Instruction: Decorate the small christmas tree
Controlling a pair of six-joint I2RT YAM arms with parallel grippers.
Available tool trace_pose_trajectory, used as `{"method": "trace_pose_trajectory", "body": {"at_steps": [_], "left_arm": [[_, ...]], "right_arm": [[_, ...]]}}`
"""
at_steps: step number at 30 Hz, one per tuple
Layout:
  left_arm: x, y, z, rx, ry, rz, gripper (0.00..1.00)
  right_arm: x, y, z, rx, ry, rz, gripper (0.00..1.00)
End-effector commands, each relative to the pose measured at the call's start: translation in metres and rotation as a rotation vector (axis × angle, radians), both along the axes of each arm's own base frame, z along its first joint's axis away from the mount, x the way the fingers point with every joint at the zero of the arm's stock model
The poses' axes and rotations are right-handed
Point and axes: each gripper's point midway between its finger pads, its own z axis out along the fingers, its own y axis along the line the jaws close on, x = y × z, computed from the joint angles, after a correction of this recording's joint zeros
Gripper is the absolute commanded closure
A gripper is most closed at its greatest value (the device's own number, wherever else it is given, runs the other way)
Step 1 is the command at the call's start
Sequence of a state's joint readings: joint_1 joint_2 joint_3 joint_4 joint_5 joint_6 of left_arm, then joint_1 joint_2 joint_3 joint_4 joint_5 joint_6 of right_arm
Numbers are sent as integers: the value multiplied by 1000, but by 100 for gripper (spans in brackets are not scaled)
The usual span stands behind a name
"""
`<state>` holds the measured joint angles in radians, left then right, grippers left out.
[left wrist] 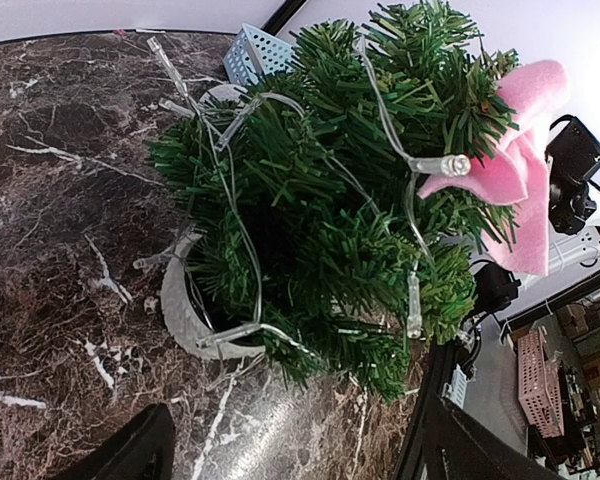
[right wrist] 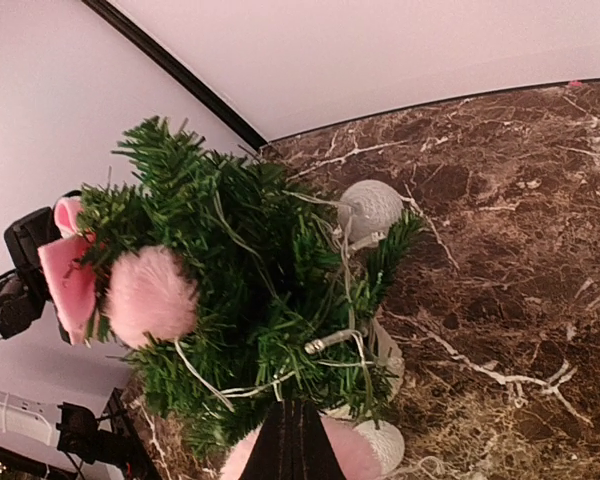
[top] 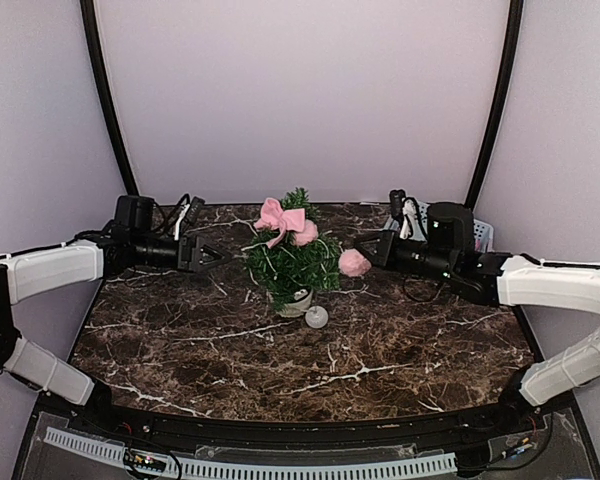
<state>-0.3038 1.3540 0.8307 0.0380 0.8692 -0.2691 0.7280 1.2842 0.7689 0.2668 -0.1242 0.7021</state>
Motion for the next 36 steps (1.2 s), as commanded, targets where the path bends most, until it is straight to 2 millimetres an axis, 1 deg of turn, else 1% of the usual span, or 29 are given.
{"method": "trace_pose_trajectory", "body": {"at_steps": [1,4,5,8,10,13,16,18,19,20,21,22,23,24,25,26,27,28,29,30,32,33,34,35,36], "left_arm": [[-5,-10,14,-42,-42,-55,12],[-9,-15,13,-43,-37,-73,13],[-10,-16,11,-42,-33,-78,13],[-11,-19,9,-42,-24,-89,15],[-11,-21,8,-40,-20,-92,16],[-12,-23,6,-40,-14,-96,18],[-13,-27,4,-37,-8,-99,25],[-16,-32,5,-23,-26,-92,26],[-21,-36,1,-10,-26,-90,26],[-19,-35,2,2,-33,-46,25],[-25,-39,-3,-1,-38,-41,24],[-30,-37,-14,-2,11,6,23],[-27,-36,-7,-46,19,62,22],[-34,-35,-19,-51,56,79,21],[-30,-34,-12,-95,61,129,20],[-35,-34,-21,-94,88,143,19],[-33,-34,-18,-117,97,178,18],[-37,-36,-22,-121,108,179,18],[-35,-37,-19,-143,116,199,17],[-38,-39,-20,-151,124,196,16],[-38,-45,-12,-198,112,197,15],[-37,-47,-13,-203,120,205,14],[-37,-50,-10,-214,111,203,14],[-36,-52,-12,-215,121,204,14],[-35,-55,-9,-227,112,201,13]], "right_arm": [[18,-11,44,102,-115,-150,100],[32,-17,46,43,-129,-209,100],[36,-15,48,28,-139,-210,100],[43,-1,59,14,-168,-170,100],[39,9,69,21,-207,-119,100],[21,18,85,36,-282,-67,100],[-2,19,93,59,-328,-28,100],[-18,19,100,74,-354,6,100],[-27,21,102,74,-364,23,100],[-34,24,102,70,-372,37,100],[-43,29,102,64,-378,54,100],[-53,35,102,55,-386,72,100],[-60,41,101,35,-397,83,100],[-67,47,100,20,-403,94,100],[-73,52,98,5,-410,101,100],[-79,58,97,-10,-418,108,100],[-84,64,95,-23,-424,114,100],[-88,70,92,-34,-429,120,100],[-90,76,89,-50,-434,128,100],[-93,83,86,-69,-439,133,100],[-96,96,80,-106,-452,133,100],[-97,102,77,-121,-459,128,100],[-98,106,74,-133,-463,121,100],[-98,110,71,-146,-466,108,100],[-98,113,67,-157,-467,94,100]]}}
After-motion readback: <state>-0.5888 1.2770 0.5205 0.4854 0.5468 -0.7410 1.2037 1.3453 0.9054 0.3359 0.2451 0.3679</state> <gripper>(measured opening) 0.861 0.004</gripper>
